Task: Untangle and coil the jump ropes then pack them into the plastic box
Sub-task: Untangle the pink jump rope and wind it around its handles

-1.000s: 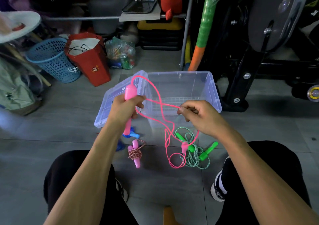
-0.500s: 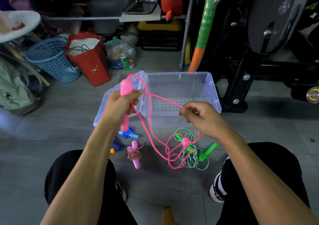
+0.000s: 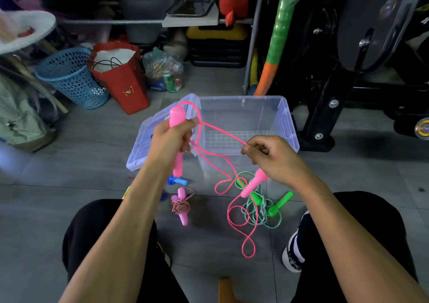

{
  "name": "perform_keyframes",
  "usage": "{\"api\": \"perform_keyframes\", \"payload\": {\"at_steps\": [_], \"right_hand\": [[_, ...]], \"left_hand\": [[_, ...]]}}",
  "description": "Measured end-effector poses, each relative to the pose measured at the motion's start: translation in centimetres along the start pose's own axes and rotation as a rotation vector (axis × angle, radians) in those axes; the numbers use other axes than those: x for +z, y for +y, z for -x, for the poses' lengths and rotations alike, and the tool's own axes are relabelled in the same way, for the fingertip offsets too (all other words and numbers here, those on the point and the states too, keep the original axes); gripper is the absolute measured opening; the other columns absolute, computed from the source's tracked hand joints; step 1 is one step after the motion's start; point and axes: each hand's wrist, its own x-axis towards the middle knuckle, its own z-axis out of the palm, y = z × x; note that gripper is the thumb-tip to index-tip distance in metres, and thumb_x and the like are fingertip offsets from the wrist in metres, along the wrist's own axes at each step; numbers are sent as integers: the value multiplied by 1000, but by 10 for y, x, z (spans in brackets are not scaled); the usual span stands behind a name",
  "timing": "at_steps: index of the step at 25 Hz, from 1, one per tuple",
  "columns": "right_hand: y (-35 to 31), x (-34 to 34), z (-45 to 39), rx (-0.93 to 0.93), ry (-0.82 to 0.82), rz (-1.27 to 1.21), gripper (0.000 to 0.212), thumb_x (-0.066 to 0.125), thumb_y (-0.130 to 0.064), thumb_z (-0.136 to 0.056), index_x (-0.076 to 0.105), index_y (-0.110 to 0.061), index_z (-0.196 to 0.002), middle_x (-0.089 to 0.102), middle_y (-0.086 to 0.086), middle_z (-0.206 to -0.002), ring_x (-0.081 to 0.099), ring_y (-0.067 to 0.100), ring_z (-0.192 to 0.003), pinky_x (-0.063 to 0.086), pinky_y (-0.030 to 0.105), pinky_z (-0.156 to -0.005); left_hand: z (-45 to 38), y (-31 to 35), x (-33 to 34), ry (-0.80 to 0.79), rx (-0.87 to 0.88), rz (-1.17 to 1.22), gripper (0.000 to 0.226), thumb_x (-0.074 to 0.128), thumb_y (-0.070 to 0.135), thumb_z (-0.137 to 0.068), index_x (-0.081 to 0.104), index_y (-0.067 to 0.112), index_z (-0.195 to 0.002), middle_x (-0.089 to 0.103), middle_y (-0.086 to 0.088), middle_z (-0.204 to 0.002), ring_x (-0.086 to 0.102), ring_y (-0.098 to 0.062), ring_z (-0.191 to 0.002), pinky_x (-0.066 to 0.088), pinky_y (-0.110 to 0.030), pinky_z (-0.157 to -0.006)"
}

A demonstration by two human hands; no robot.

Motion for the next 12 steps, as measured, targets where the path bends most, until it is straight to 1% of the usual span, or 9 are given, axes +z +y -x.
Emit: {"api": "perform_keyframes", "payload": {"at_steps": [2,3,5,6,7,8,9,11,12], "right_hand": [[-1,-2,2,-28,0,16,21,57,-24,-96,68,-12,-83,60,16,-65,58,17,-57,39,29,-54],[-2,-1,3,-52,-21,24,22,56,-24,-96,68,-12,-83,58,17,-64,59,17,-54,39,31,-53],[-3,3,4,-96,-79,60,21,57,-24,-97,68,-12,-82,56,14,-61,59,22,-55,37,31,-53],[-2,7,3,-113,-103,81,21,57,-24,-97,67,-13,-81,55,12,-59,57,21,-52,36,30,-52],[-1,10,1,-121,-115,96,21,58,-24,-96,67,-15,-80,54,11,-58,52,18,-48,35,30,-51],[0,12,0,-116,-111,103,20,59,-25,-96,67,-16,-79,54,10,-58,47,15,-47,35,30,-51],[1,12,-2,-96,-102,95,20,60,-26,-95,67,-17,-79,57,10,-59,46,15,-49,37,30,-53],[1,9,-3,-35,-74,11,17,60,-23,-95,68,-18,-80,64,7,-66,54,15,-56,46,31,-60],[1,8,-3,-8,-62,-22,17,59,-19,-95,68,-20,-81,66,3,-69,59,14,-60,50,32,-65]], "left_hand": [[-4,-4,-10,-58,13,-240,16,72,22,-81,65,8,-76,56,-5,-68,41,-14,-49,37,-27,-51],[-2,-8,-10,-142,20,-366,20,74,27,-80,68,9,-86,56,-5,-73,44,-14,-54,39,-28,-54],[13,-14,3,-351,-3,-455,27,76,35,-79,71,16,-98,54,-2,-75,45,-14,-58,42,-26,-54],[22,-15,12,-440,-11,-459,23,75,35,-81,71,17,-95,54,-1,-71,45,-14,-56,42,-24,-51],[28,-13,20,-478,-5,-444,18,75,33,-82,70,15,-85,52,0,-65,44,-15,-52,40,-23,-47],[30,-11,26,-444,-4,-386,20,74,28,-83,65,14,-73,50,0,-59,42,-16,-48,37,-22,-45],[29,-9,28,-354,-7,-282,25,74,23,-83,60,13,-65,47,1,-54,40,-15,-44,35,-23,-45],[18,-5,21,-149,-20,-25,27,74,19,-81,57,13,-61,45,0,-53,37,-13,-39,33,-26,-46],[13,-4,17,-95,-24,25,25,74,19,-80,58,12,-62,46,-1,-54,38,-13,-39,33,-25,-44]]}}
